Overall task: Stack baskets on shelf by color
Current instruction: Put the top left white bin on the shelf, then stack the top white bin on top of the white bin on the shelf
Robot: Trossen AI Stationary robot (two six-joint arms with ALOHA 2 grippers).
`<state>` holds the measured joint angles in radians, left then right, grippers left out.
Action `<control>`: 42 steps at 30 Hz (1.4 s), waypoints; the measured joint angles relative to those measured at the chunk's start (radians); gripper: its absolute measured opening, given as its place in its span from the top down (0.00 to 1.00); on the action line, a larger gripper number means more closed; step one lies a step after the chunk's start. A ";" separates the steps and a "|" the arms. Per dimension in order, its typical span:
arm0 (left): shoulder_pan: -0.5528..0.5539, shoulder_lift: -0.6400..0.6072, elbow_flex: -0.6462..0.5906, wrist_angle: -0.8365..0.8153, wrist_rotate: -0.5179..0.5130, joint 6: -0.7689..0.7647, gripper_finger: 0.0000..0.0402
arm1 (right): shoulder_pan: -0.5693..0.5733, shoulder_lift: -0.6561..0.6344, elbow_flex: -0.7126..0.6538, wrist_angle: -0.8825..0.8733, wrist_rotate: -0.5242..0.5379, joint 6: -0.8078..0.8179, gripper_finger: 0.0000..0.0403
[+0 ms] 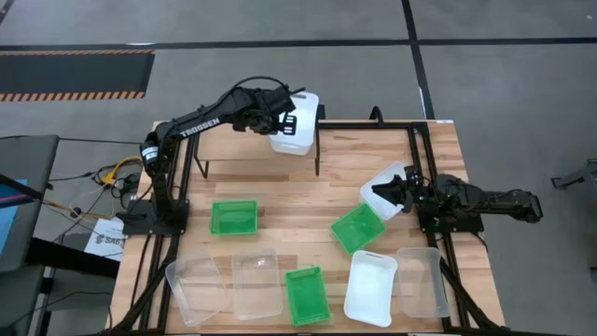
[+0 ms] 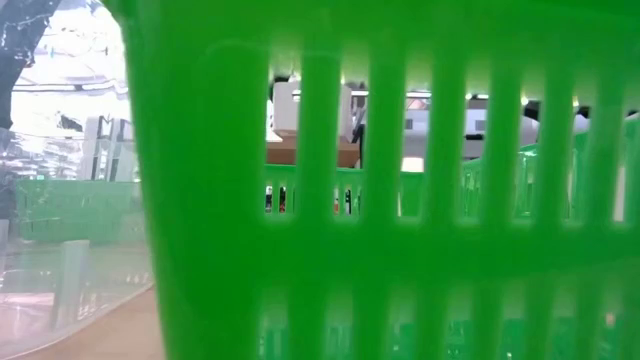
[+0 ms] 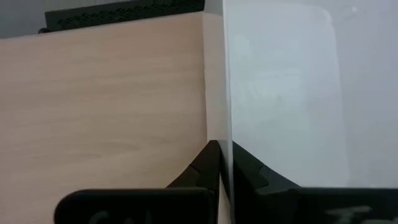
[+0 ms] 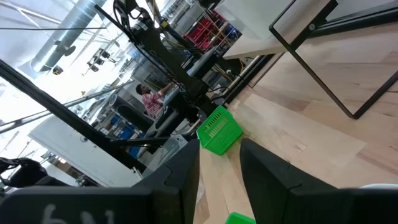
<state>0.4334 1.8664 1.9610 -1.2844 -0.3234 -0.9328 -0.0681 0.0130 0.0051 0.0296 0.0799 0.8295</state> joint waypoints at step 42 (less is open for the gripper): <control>-0.046 -0.043 0.000 0.063 0.082 0.212 0.63 | 0.000 0.239 0.417 -0.428 0.054 -0.156 0.72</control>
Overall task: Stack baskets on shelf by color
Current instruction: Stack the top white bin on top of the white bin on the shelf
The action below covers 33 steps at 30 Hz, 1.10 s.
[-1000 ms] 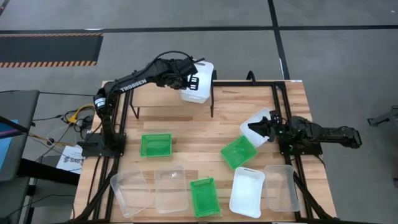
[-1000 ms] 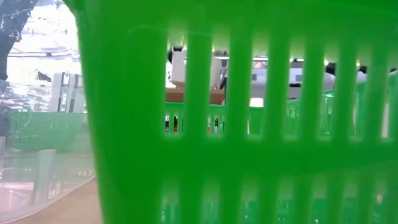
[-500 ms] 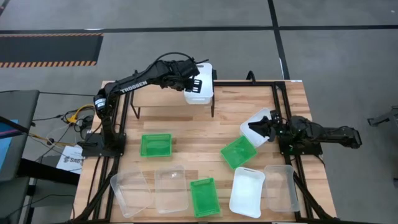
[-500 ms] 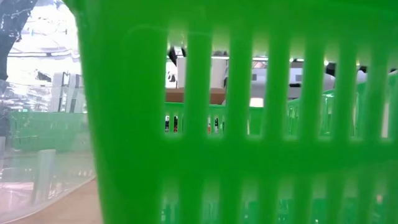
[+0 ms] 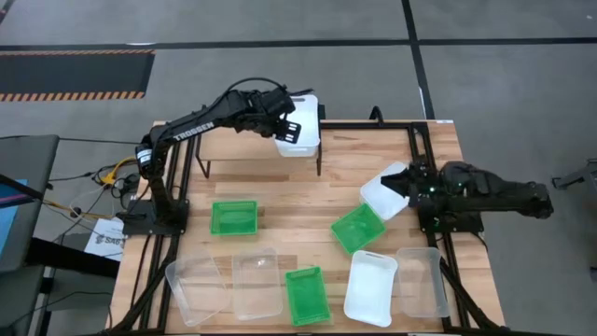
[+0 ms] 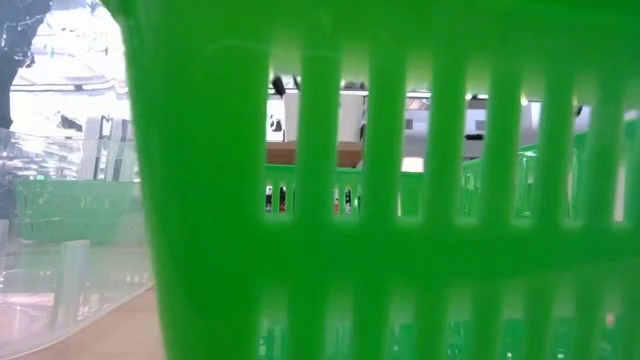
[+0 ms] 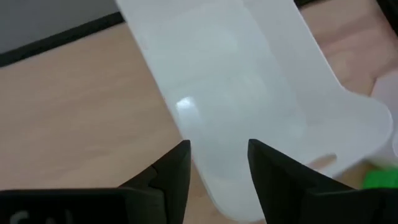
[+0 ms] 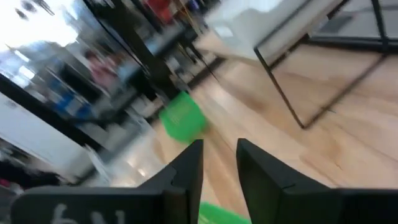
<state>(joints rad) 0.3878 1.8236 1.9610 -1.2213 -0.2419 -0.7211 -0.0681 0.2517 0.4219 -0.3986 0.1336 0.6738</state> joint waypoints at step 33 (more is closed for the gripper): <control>-0.041 -0.321 0.007 -0.022 -0.006 0.065 0.64 | 0.000 1.228 0.475 0.051 -0.388 -0.014 0.98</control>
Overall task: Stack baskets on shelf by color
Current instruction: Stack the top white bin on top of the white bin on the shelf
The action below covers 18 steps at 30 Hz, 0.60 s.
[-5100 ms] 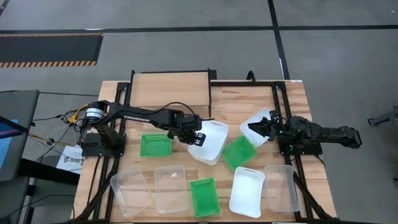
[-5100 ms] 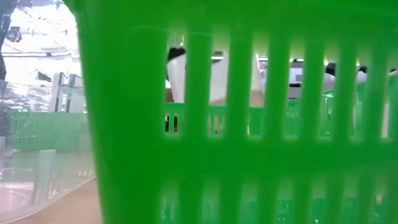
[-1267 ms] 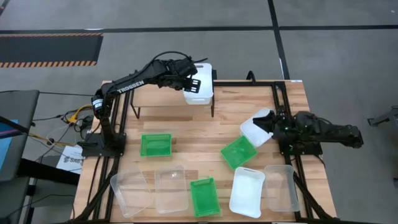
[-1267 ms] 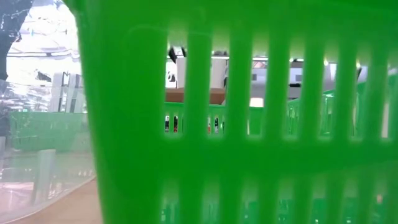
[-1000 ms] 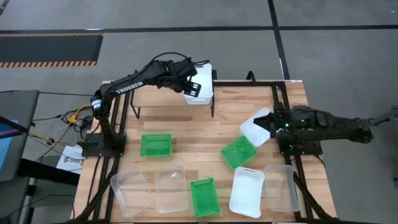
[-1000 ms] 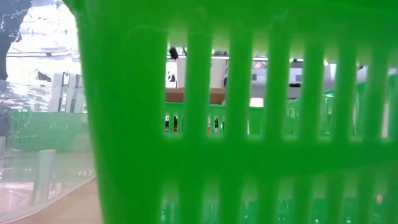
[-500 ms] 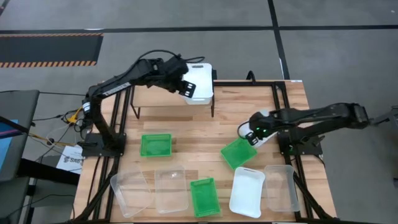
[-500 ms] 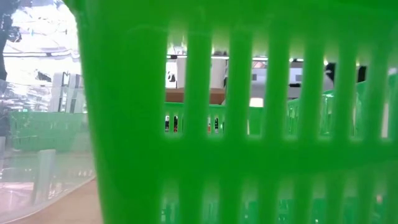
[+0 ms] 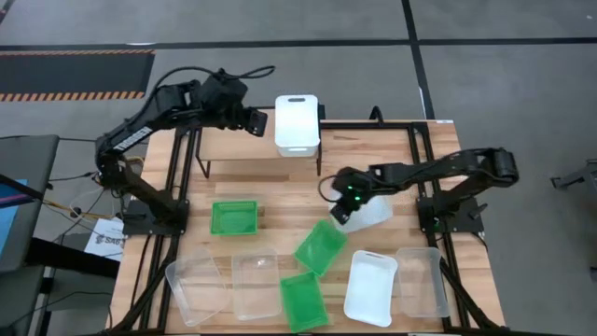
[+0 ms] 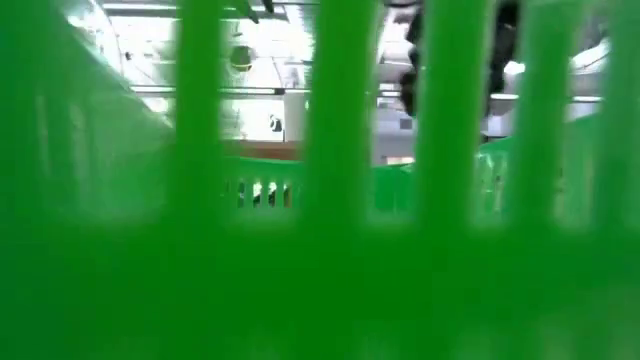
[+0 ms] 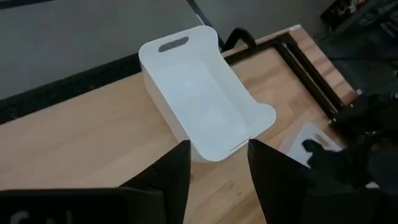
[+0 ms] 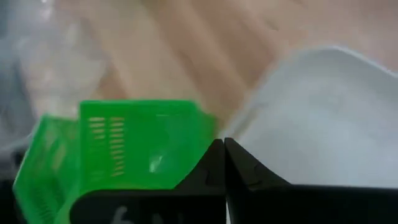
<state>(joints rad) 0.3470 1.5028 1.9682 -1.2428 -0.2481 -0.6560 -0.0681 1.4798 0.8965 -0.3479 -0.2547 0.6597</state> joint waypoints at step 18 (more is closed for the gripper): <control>-0.041 0.046 -0.003 0.041 0.086 0.166 0.64 | -0.005 0.026 0.369 -0.638 0.211 -0.220 0.98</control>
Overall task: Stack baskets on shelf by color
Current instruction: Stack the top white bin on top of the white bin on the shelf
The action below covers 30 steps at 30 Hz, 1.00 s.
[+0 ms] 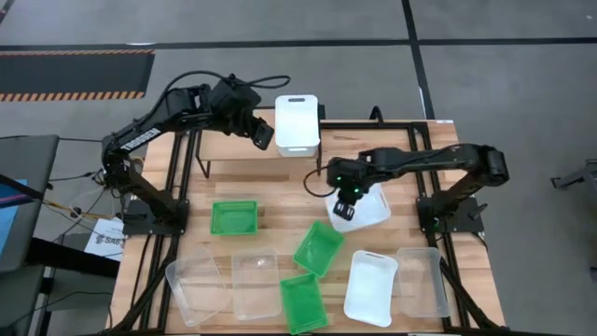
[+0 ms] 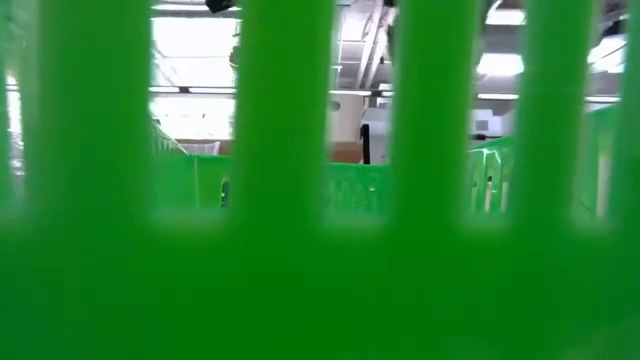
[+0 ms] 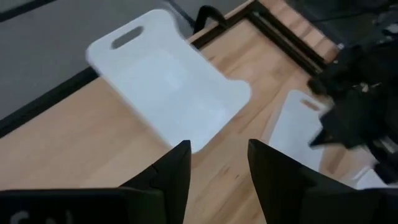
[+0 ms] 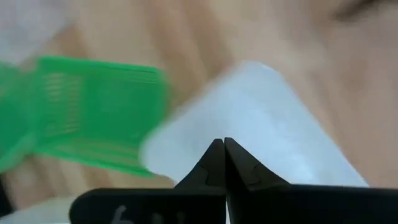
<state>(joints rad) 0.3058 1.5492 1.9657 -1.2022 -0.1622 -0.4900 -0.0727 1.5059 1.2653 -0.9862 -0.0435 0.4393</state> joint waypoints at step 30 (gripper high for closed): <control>-0.104 0.008 -0.199 0.214 0.080 0.034 0.64 | 0.011 -0.095 -0.347 -0.063 0.199 0.591 0.96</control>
<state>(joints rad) 0.2020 1.5574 1.7667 -0.9880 -0.0821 -0.4560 -0.0617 1.4105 0.9180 -1.0492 0.1559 1.0306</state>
